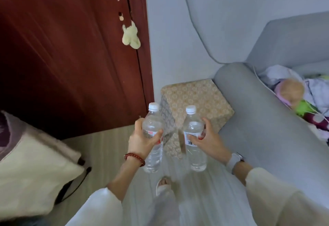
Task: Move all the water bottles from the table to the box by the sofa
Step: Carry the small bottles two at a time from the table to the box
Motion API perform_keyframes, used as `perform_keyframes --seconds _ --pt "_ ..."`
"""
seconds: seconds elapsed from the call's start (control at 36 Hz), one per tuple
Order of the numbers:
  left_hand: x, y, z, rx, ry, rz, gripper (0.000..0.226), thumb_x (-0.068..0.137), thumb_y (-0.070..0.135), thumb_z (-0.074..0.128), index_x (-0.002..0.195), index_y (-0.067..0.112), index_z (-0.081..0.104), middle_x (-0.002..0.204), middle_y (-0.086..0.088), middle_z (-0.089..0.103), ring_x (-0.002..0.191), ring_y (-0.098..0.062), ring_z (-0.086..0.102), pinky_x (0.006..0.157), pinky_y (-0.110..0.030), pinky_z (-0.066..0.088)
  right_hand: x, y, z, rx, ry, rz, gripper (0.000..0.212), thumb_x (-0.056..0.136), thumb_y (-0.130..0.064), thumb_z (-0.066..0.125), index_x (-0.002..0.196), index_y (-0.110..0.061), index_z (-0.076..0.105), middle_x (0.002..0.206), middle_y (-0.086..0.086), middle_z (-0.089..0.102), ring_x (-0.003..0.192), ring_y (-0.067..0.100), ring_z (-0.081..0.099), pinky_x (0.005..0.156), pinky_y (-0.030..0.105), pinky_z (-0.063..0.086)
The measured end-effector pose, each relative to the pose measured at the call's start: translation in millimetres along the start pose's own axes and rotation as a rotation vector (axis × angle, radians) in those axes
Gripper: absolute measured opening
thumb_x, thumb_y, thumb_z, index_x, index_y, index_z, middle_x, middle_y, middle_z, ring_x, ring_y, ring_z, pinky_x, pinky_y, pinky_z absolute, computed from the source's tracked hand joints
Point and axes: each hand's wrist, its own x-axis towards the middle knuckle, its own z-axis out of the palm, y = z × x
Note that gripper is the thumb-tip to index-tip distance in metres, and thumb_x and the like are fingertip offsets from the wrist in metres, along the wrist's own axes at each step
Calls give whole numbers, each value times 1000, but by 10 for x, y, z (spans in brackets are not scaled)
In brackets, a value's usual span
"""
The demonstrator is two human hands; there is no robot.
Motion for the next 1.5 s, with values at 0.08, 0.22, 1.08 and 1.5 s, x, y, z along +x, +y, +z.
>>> perform_keyframes --seconds 0.08,0.22,1.08,1.5 --pt "679 177 176 -13 -19 -29 58 71 35 75 114 22 39 81 16 56 80 -16 59 75 -30 48 711 -69 -98 57 10 33 71 75 -35 72 130 -29 26 104 -10 57 85 5 61 76 25 50" --pt "1698 363 600 -7 -67 -109 68 66 34 79 118 25 36 89 6 60 83 -21 61 78 -35 51 1717 -26 -293 30 75 68 72 73 -33 75 129 -21 32 115 -3 52 98 17 57 78 28 47" --pt "4933 -75 2869 -101 257 -307 79 65 27 81 128 19 35 118 -12 55 96 -23 54 77 -29 42 5810 1187 -49 94 -211 -140 64 72 -7 74 119 -35 42 122 -16 43 120 11 39 103 38 41" --pt "5016 -74 2910 -102 245 -235 75 71 19 77 133 20 36 131 -7 49 115 -21 50 88 -27 38 5870 1227 14 103 -141 -102 69 78 1 66 136 -15 32 131 8 32 117 14 38 82 -6 34"
